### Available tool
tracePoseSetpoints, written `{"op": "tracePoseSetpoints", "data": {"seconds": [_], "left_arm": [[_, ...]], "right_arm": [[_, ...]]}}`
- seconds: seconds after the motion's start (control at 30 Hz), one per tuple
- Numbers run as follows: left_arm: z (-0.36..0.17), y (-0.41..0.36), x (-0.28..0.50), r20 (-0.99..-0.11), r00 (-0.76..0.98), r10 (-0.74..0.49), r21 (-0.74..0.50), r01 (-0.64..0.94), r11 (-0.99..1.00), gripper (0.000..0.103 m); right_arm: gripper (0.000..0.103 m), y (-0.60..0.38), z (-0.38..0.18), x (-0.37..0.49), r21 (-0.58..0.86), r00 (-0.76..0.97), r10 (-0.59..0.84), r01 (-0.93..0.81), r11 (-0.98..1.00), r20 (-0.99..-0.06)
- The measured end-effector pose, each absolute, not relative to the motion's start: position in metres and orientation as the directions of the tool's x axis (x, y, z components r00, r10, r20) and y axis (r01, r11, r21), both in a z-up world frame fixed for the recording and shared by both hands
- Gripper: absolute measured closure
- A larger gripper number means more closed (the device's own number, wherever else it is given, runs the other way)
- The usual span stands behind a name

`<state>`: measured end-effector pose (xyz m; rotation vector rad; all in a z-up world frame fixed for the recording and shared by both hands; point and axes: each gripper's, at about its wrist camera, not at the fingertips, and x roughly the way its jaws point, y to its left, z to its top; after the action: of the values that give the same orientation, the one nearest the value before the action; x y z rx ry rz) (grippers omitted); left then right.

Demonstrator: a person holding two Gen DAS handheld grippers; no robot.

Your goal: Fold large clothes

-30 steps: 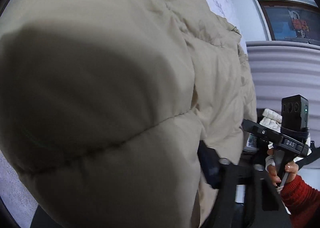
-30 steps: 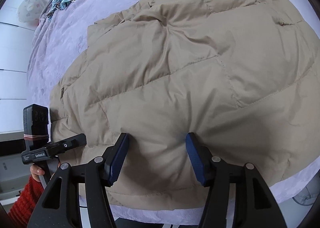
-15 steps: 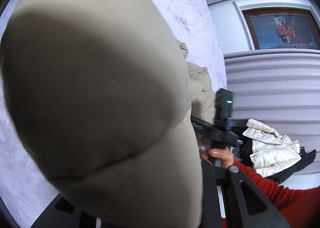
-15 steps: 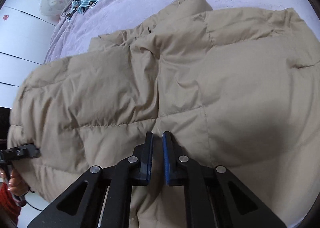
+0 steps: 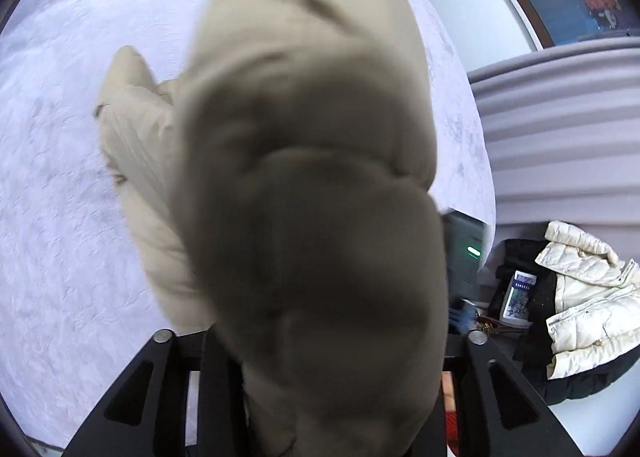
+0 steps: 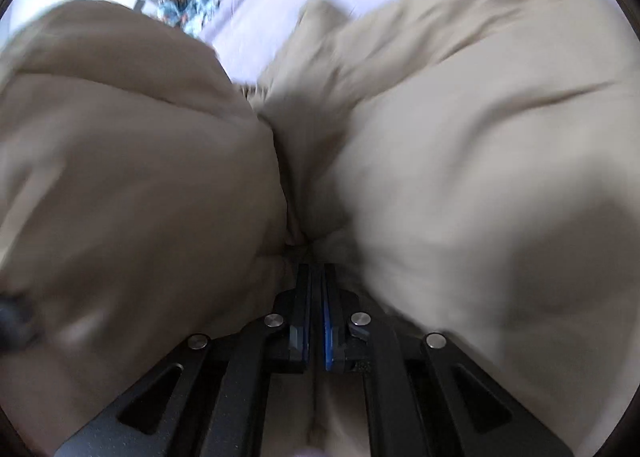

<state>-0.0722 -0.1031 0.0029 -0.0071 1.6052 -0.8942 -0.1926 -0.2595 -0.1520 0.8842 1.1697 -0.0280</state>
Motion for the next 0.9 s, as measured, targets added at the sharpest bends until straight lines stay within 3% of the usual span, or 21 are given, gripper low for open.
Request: {"op": "tracePoseSetpoints", "data": {"seconds": [0.03, 0.07, 0.1, 0.27, 0.4, 0.43, 0.47, 0.5, 0.53, 0.57, 0.73, 0.8, 0.83, 0.87, 0.9], "left_arm": [[0.0, -0.114, -0.075, -0.827, -0.289, -0.482, -0.561, 0.471, 0.68, 0.047], [-0.004, -0.127, -0.079, -0.805, -0.329, -0.494, -0.593, 0.475, 0.65, 0.032], [-0.008, -0.138, -0.082, -0.786, -0.358, -0.504, -0.618, 0.475, 0.626, 0.026], [-0.046, -0.181, -0.091, -0.688, -0.484, -0.54, -0.725, 0.427, 0.541, 0.026], [-0.064, -0.194, -0.096, -0.69, -0.486, -0.537, -0.722, 0.412, 0.556, 0.026], [-0.063, -0.194, -0.099, -0.697, -0.479, -0.533, -0.716, 0.415, 0.562, 0.026], [-0.065, -0.181, -0.099, -0.705, -0.473, -0.528, -0.707, 0.419, 0.57, 0.026], [-0.064, -0.183, -0.1, -0.713, -0.465, -0.524, -0.699, 0.423, 0.577, 0.026], [-0.068, -0.196, -0.094, -0.722, -0.458, -0.519, -0.691, 0.428, 0.583, 0.026], [-0.068, -0.204, -0.097, -0.73, -0.452, -0.514, -0.683, 0.437, 0.586, 0.026], [-0.053, -0.233, -0.082, -0.779, -0.362, -0.511, -0.623, 0.534, 0.572, 0.026], [-0.035, -0.243, -0.074, -0.798, -0.274, -0.537, -0.583, 0.582, 0.568, 0.026], [-0.025, -0.241, -0.071, -0.815, -0.206, -0.542, -0.541, 0.605, 0.584, 0.026], [-0.014, -0.231, -0.065, -0.836, -0.11, -0.538, -0.477, 0.63, 0.613, 0.026], [-0.007, -0.222, -0.059, -0.849, -0.035, -0.528, -0.423, 0.644, 0.637, 0.026]], "right_arm": [[0.097, -0.27, -0.143, -0.207, 0.583, 0.451, 0.389, 0.46, 0.67, -0.803], [0.097, -0.283, -0.135, -0.226, 0.582, 0.473, 0.366, 0.477, 0.659, -0.802], [0.097, -0.295, -0.129, -0.243, 0.585, 0.49, 0.349, 0.496, 0.642, -0.799], [0.097, -0.333, -0.12, -0.319, 0.583, 0.52, 0.29, 0.588, 0.56, -0.803], [0.095, -0.338, -0.108, -0.36, 0.556, 0.509, 0.255, 0.625, 0.548, -0.822], [0.085, -0.337, -0.103, -0.368, 0.556, 0.513, 0.249, 0.624, 0.55, -0.822], [0.059, -0.335, -0.097, -0.372, 0.561, 0.522, 0.247, 0.618, 0.551, -0.817], [0.042, -0.332, -0.089, -0.378, 0.573, 0.538, 0.246, 0.604, 0.554, -0.806], [0.015, -0.329, -0.081, -0.382, 0.589, 0.563, 0.244, 0.585, 0.558, -0.79], [0.012, -0.33, -0.075, -0.387, 0.609, 0.589, 0.247, 0.56, 0.561, -0.769], [0.012, -0.301, -0.057, -0.357, 0.656, 0.623, 0.324, 0.426, 0.623, -0.712], [0.016, -0.295, -0.062, -0.328, 0.603, 0.593, 0.29, 0.439, 0.666, -0.751], [0.041, -0.294, -0.064, -0.318, 0.548, 0.568, 0.241, 0.464, 0.697, -0.787], [0.084, -0.289, -0.063, -0.311, 0.511, 0.552, 0.208, 0.477, 0.715, -0.807], [0.085, -0.287, -0.065, -0.303, 0.474, 0.531, 0.178, 0.495, 0.728, -0.828]]}}
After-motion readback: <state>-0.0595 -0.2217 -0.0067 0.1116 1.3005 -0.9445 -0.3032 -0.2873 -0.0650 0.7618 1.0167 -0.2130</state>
